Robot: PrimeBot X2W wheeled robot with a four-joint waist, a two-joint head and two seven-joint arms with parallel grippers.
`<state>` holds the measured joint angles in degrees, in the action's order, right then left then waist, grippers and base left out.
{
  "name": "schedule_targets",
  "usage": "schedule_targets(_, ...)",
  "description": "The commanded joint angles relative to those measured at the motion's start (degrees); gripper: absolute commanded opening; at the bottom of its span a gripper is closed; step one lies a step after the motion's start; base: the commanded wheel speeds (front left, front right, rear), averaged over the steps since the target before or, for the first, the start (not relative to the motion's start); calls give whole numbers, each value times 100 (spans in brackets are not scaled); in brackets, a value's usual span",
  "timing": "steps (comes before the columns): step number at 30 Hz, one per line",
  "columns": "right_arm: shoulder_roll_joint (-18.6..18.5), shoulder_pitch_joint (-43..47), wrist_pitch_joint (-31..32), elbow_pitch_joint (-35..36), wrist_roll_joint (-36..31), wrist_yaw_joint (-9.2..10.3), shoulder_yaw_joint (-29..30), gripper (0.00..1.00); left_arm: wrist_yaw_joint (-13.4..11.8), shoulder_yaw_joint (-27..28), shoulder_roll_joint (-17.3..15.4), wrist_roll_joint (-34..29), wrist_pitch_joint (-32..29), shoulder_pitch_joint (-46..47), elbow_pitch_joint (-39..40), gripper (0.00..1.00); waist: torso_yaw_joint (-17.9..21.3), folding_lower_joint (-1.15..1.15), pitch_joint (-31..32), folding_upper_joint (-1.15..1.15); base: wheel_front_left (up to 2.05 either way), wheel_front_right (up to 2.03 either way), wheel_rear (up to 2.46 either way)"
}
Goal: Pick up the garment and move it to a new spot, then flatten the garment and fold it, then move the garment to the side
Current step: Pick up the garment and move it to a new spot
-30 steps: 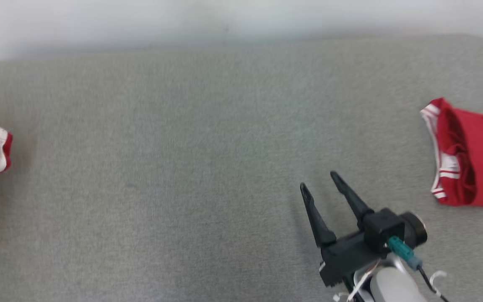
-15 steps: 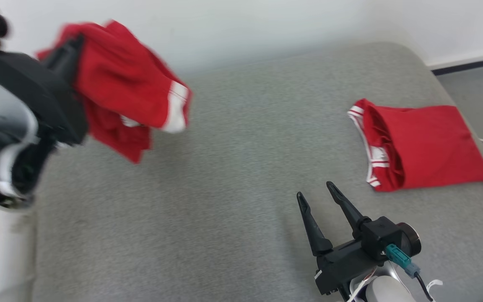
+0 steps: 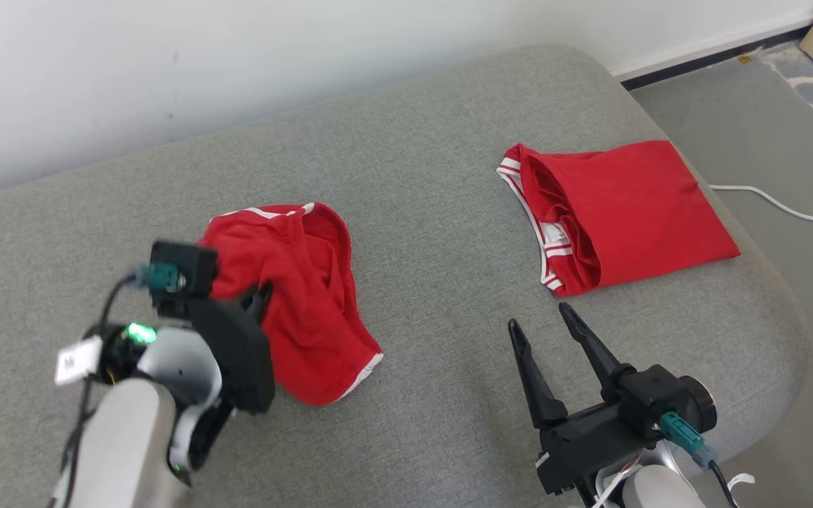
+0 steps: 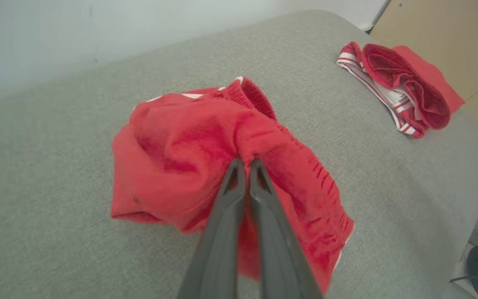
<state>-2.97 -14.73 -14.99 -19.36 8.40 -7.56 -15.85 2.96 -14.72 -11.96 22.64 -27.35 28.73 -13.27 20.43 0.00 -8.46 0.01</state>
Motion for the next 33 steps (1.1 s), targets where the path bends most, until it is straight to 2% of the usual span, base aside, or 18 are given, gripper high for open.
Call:
schedule_targets(1, 14, 47, -22, 21, 30, 14, 23, 100, -42, 6, 45, -51, 157, -105, -109, 0, 14, 0, -18, -1, 0, 0, 0)
schedule_targets(2, 12, 58, -22, 23, 10, 14, 69, 100, -31, -46, 104, -97, 344, -167, -268, 0, -11, 0, -9, -1, 0, 0, 0)
schedule_targets(3, 12, 72, -22, 27, -13, 14, 110, 100, -16, -75, 180, -91, 557, -217, -403, 36, -35, 0, 6, -1, 0, 0, 0)
schedule_targets(4, 11, 95, -23, 35, -33, 14, 163, 100, -43, -38, 276, -42, 781, -243, -509, 100, -79, 0, 26, -1, 0, 0, 0)
schedule_targets(10, 7, 269, -22, 43, -212, 14, 555, 100, -31, -16, 564, -19, 2128, -482, -802, 100, -506, 0, 242, -1, 0, 0, 0)
schedule_targets(18, -104, 459, -6, 188, -401, 14, 1099, 100, -231, 424, 506, -2, 3749, -820, -584, 100, -1228, 0, 654, -1, 0, 0, 0)
schedule_targets(25, -306, 547, -9, 204, -354, 14, 1358, 100, -355, 638, 422, -142, 4206, -1559, -401, 100, -1675, 0, 815, -1, 0, 0, 0)
schedule_targets(29, -411, 611, -13, 175, -299, 14, 1420, 100, -318, 728, 358, -368, 4252, -2020, -359, 100, -1837, 0, 884, -1, 0, 0, 0)
schedule_targets(33, -454, 689, -17, 159, -267, 14, 1425, 100, -303, 828, 441, -507, 4251, -2349, -221, 100, -1897, 0, 929, -1, 0, 0, 0)
